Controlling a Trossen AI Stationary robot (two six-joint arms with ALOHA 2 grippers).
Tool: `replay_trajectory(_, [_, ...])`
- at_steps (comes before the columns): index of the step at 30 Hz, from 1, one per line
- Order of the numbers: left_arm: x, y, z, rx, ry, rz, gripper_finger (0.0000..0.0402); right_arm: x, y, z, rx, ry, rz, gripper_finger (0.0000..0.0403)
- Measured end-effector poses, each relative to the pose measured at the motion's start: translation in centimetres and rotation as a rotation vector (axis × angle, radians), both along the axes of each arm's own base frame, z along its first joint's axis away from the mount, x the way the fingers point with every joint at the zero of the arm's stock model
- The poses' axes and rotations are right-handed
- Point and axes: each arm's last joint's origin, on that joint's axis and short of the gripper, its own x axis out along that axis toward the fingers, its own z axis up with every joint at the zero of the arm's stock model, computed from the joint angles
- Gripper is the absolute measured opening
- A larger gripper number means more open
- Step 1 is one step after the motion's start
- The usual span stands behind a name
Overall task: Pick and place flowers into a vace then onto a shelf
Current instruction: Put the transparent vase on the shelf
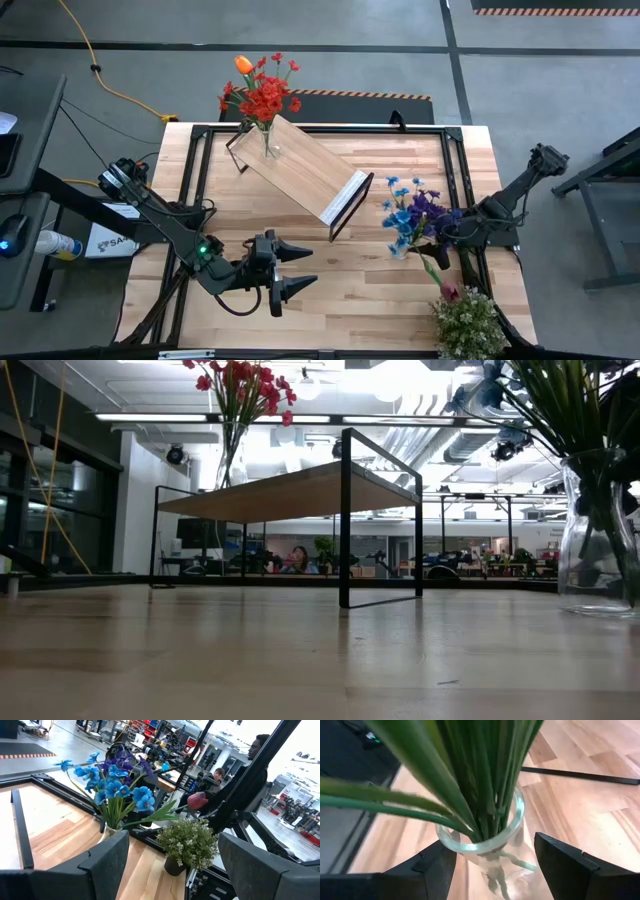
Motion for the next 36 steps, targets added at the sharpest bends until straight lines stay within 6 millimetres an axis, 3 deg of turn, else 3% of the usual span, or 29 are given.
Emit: replay_trajectory(36, [0.0, 0.0, -0.1, 0.001, 0.006, -0.001, 0.0337, 1.2, 0.1, -0.4, -0.114, -0.004, -0.108, 0.0247])
